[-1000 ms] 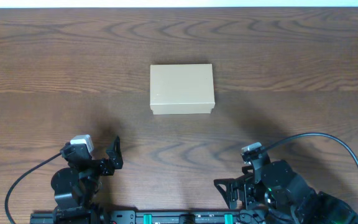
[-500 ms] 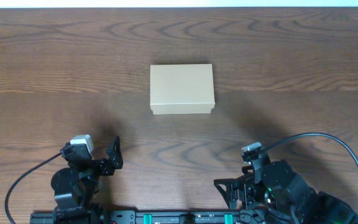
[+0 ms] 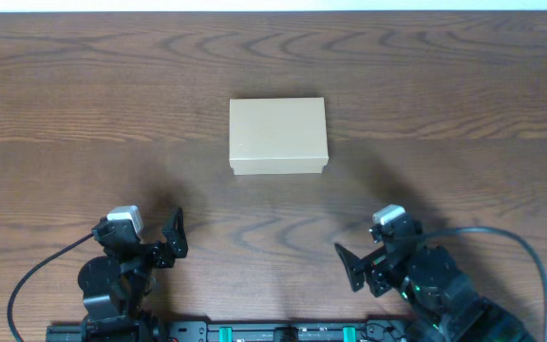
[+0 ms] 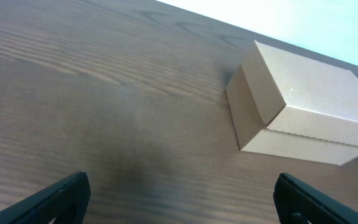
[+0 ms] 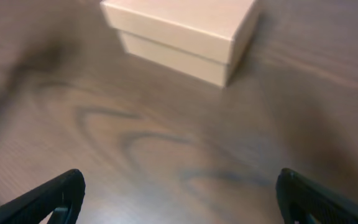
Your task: Pack container
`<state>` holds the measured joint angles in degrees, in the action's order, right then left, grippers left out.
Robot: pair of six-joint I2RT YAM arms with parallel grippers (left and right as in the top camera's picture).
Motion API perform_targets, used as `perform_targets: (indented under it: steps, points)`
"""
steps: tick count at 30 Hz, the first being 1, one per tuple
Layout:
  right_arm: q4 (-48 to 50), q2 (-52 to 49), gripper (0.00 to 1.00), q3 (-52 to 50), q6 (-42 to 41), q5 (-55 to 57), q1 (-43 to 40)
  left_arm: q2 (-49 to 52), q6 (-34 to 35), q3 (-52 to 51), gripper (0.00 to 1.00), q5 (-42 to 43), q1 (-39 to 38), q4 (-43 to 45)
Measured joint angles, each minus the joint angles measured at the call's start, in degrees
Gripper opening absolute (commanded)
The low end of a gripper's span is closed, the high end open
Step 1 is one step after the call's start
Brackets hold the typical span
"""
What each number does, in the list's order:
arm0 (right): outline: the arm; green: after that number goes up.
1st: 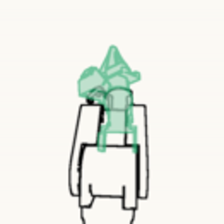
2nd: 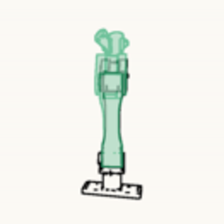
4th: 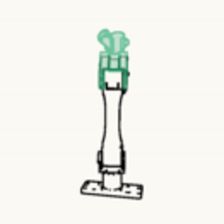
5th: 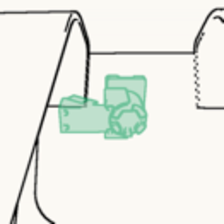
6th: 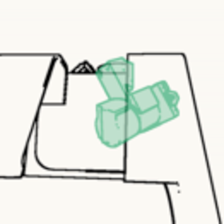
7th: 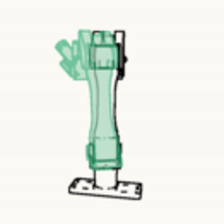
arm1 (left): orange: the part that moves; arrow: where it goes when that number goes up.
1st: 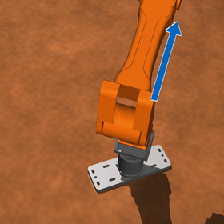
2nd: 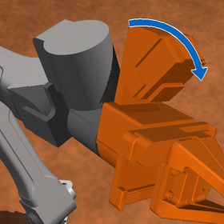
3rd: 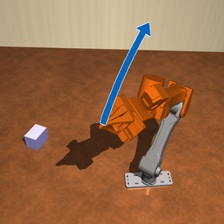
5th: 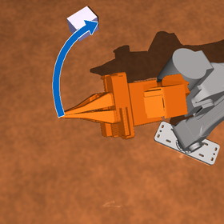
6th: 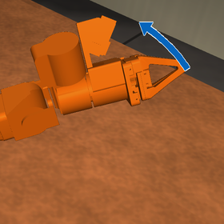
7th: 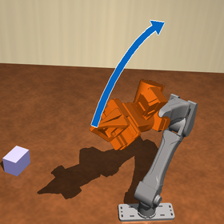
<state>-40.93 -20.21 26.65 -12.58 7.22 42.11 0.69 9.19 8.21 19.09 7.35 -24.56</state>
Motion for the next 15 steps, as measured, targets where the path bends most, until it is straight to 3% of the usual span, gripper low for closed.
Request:
perform_targets:
  steps: [8,15]
  points:
    - [4.37,13.25,0.99,-14.53,4.35,0.72,-4.68,-0.07,0.02,0.0,0.95,-0.02,0.0,-0.02]
    - [4.09,19.32,0.99,-17.16,6.01,0.04,-5.29,-0.07,0.02,0.0,0.95,-0.02,0.0,-0.04]
